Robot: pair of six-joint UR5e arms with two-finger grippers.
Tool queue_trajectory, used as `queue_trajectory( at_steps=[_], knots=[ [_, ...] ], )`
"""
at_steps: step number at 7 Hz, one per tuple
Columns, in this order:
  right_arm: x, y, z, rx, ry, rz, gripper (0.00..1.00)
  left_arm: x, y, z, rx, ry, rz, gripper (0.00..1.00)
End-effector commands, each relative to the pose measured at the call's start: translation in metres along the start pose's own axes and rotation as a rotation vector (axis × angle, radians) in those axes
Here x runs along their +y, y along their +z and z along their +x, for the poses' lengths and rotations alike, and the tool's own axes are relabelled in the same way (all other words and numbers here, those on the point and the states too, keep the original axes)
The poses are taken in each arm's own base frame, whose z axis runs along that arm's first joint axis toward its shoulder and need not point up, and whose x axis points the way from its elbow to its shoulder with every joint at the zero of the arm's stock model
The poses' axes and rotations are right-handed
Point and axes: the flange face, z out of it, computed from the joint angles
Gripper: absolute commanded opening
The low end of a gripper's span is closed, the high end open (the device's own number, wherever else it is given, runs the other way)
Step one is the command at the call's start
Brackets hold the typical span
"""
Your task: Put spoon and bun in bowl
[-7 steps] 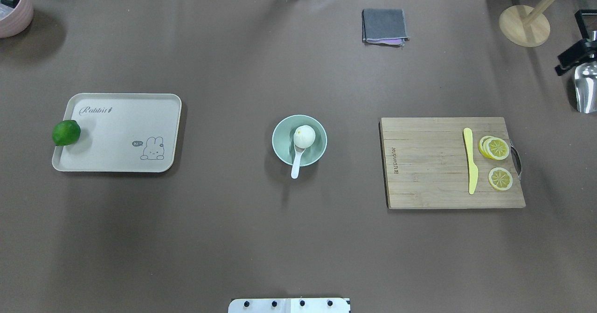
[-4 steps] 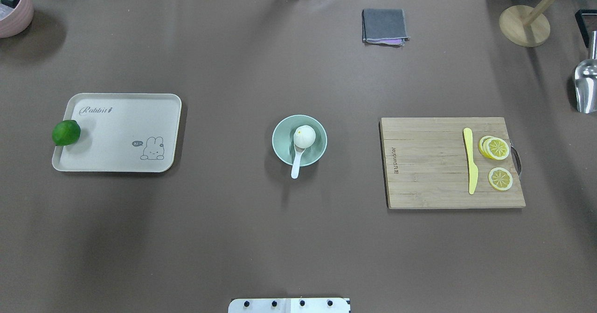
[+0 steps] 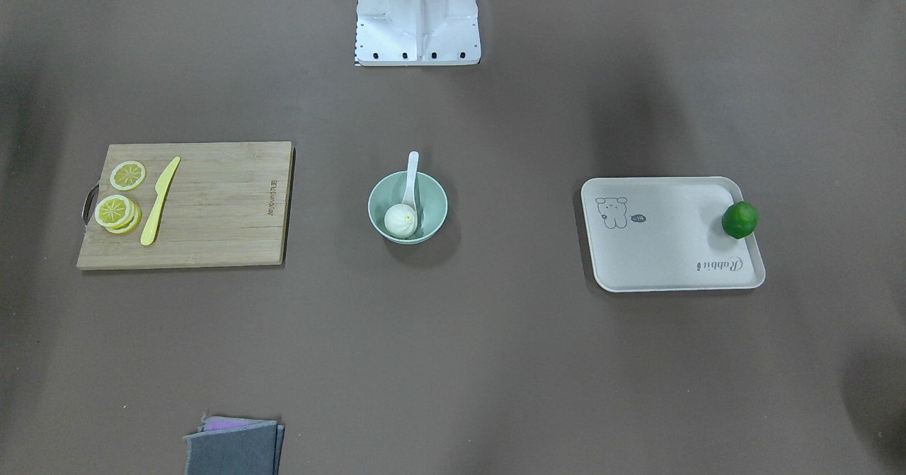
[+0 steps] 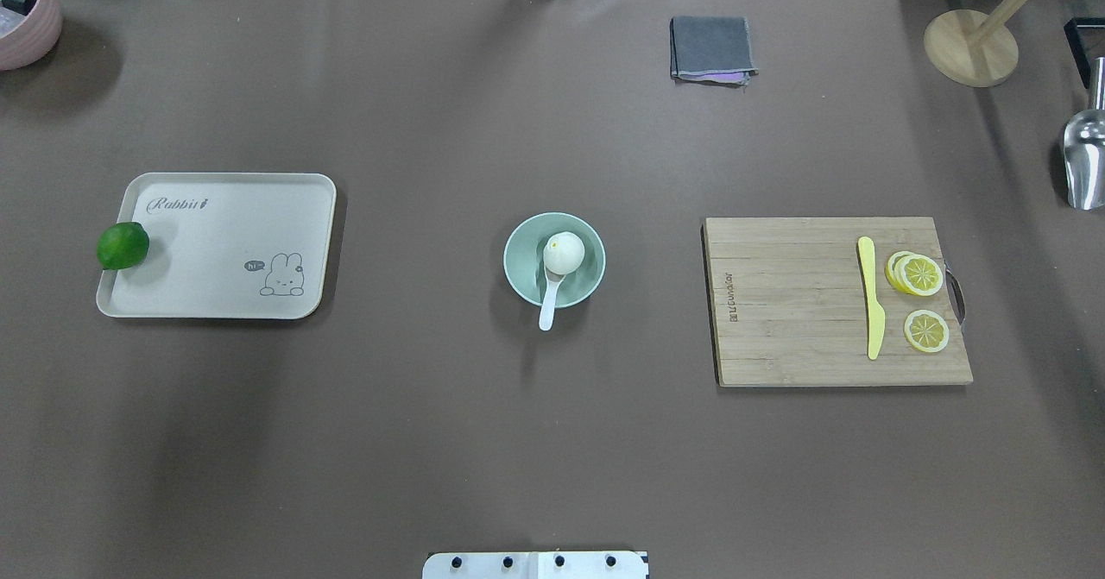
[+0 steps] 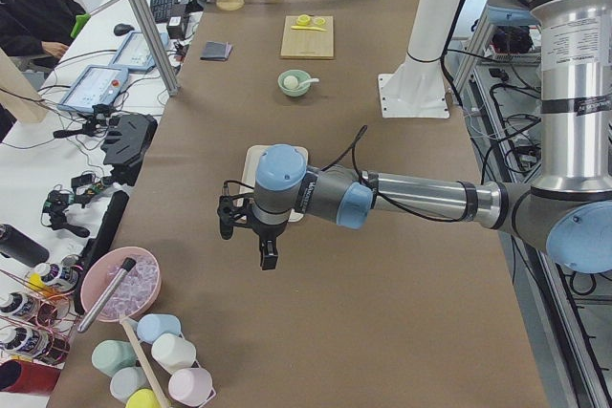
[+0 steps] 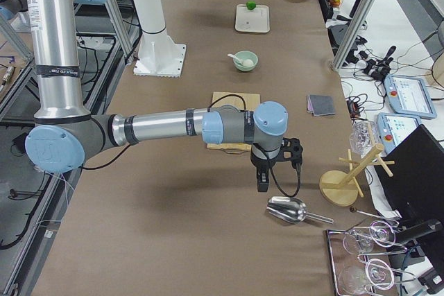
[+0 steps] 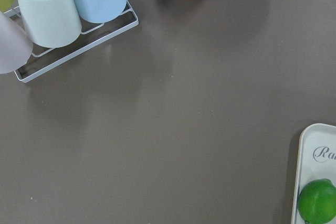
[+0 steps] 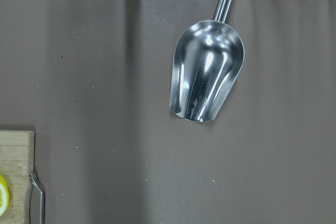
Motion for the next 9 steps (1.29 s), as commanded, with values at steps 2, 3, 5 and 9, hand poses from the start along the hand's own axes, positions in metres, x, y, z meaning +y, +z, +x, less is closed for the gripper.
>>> queue_trajectory(
  at_steps=[2, 3, 5, 9],
  knots=[
    [-0.003, -0.003, -0.005, -0.02, -0.004, 0.006, 1.0, 0.006, 0.005, -0.01, -0.005, -0.014, -0.012, 0.98],
    [-0.002, -0.004, -0.005, -0.025, -0.002, 0.008, 1.0, 0.006, 0.005, -0.009, -0.005, -0.016, -0.012, 0.98],
    [0.004, -0.008, -0.006, -0.031, -0.003, 0.013, 1.0, 0.006, 0.006, -0.011, -0.007, -0.021, -0.015, 0.98],
    [0.007, -0.005, -0.005, -0.053, 0.004, 0.007, 1.0, 0.006, 0.01, -0.013, -0.009, -0.029, -0.022, 0.98]
  ],
)
